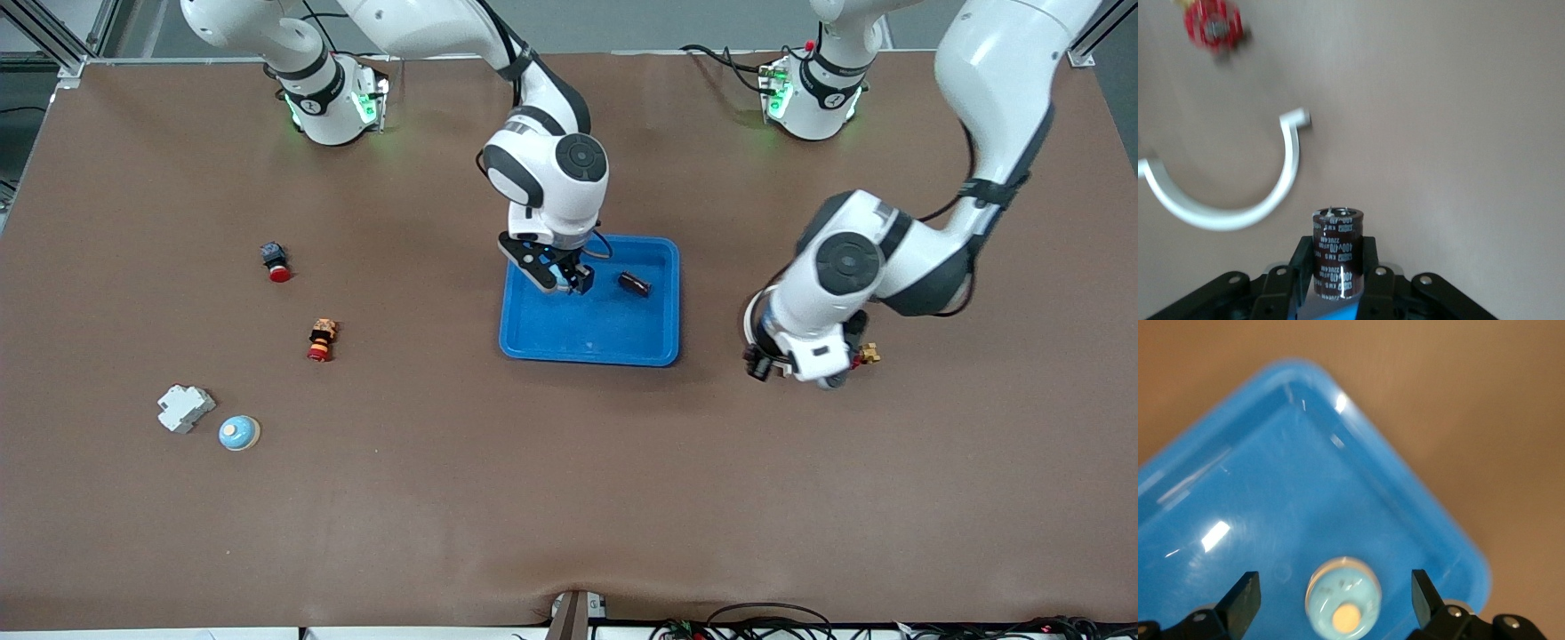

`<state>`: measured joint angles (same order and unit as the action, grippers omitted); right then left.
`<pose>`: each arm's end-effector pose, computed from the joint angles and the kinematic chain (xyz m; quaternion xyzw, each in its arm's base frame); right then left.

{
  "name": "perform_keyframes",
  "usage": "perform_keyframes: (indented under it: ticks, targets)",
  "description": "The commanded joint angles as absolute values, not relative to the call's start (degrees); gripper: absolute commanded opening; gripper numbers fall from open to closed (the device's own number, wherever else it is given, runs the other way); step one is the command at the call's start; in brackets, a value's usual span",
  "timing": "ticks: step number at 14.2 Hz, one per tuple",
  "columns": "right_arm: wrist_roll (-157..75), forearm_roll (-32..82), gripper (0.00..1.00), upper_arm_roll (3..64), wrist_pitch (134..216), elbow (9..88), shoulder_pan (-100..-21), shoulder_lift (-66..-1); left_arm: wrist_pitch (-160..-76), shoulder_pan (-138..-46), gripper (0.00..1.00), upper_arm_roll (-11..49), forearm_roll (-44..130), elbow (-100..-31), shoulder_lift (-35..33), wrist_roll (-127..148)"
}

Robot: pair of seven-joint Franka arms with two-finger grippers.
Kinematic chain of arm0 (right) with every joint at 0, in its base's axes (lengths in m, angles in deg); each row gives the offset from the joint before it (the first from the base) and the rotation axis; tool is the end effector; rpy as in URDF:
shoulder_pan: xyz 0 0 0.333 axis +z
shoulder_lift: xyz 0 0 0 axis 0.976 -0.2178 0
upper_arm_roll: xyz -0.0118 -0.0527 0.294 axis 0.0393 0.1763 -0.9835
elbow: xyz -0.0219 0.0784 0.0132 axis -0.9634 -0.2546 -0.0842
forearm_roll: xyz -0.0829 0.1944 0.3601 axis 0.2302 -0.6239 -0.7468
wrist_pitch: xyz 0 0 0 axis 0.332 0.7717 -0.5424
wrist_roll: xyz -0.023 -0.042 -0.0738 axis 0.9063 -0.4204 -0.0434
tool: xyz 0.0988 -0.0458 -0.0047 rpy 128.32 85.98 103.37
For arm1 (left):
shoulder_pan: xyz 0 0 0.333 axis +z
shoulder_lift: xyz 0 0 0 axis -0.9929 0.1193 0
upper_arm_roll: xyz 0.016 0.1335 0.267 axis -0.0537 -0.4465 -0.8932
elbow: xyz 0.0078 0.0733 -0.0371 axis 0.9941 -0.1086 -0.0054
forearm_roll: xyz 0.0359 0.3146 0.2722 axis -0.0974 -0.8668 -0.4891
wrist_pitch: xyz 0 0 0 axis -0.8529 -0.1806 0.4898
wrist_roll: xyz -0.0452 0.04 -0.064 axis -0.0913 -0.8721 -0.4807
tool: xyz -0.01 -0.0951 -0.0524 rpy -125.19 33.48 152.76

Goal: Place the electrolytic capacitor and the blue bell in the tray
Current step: 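Place the capacitor in the tray while the right gripper reaches the bell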

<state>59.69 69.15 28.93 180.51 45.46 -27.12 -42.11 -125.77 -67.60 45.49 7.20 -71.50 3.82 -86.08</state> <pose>0.4454 0.5074 0.2394 0.9291 -0.3600 0.0361 0.0765 0.5864 -0.2772 0.2755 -0.8569 -0.5155 -0.0035 0.0028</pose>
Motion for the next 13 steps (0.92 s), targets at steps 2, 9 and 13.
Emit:
perform_keyframes:
  ticks: [2, 9, 13]
  targets:
    - [40.1, 70.4, 1.00, 28.1, 174.6, 51.4, -37.0, -32.1, -125.7, -72.1, 0.00, 45.3, 7.1, -69.5, 6.7, -92.7]
    - [3.8, 70.5, 1.00, 28.1, 178.0, 59.3, -59.4, -24.3, -127.7, -84.5, 0.00, 41.7, 7.2, -68.4, 12.8, -102.4]
    - [-10.2, 70.5, 1.00, 28.1, 179.0, 60.0, -67.7, -23.9, -130.6, -92.2, 0.00, 34.8, 7.2, -68.0, 13.2, -106.1]
